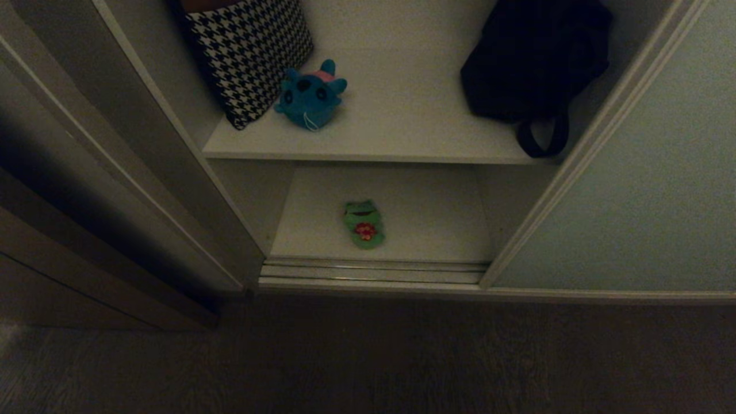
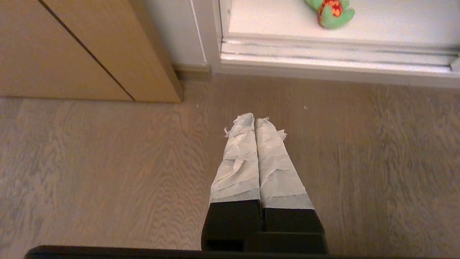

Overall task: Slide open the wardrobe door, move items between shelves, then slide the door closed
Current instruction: Place the green doll on the higher shelf

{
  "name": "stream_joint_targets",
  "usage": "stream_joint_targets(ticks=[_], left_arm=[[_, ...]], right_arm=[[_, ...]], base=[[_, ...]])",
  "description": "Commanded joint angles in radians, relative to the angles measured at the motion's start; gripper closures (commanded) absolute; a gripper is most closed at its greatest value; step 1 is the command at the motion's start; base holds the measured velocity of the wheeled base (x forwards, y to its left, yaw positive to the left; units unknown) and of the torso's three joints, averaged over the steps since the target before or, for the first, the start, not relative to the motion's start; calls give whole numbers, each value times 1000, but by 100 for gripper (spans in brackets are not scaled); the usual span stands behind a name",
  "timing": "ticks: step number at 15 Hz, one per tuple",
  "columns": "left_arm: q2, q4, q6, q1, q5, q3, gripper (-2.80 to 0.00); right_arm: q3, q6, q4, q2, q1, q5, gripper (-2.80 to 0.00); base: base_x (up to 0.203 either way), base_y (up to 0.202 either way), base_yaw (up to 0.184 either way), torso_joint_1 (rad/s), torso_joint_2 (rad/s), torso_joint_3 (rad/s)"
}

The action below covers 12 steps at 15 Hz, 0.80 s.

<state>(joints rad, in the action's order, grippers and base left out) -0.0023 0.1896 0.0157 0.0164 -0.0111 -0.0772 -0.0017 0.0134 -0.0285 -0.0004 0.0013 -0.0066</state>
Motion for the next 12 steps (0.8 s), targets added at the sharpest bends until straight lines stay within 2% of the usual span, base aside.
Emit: stream_joint_targets(ticks=[1, 12], left_arm=[[4, 1, -2, 0, 0, 1, 0], [4, 1, 0, 0, 2, 1, 0]], right_arm=[[0, 0, -1, -3, 0, -1, 0], [0, 0, -1, -3, 0, 0, 0]], base=[[0, 0, 0, -6, 6, -173], [0, 0, 0, 3, 2, -195]])
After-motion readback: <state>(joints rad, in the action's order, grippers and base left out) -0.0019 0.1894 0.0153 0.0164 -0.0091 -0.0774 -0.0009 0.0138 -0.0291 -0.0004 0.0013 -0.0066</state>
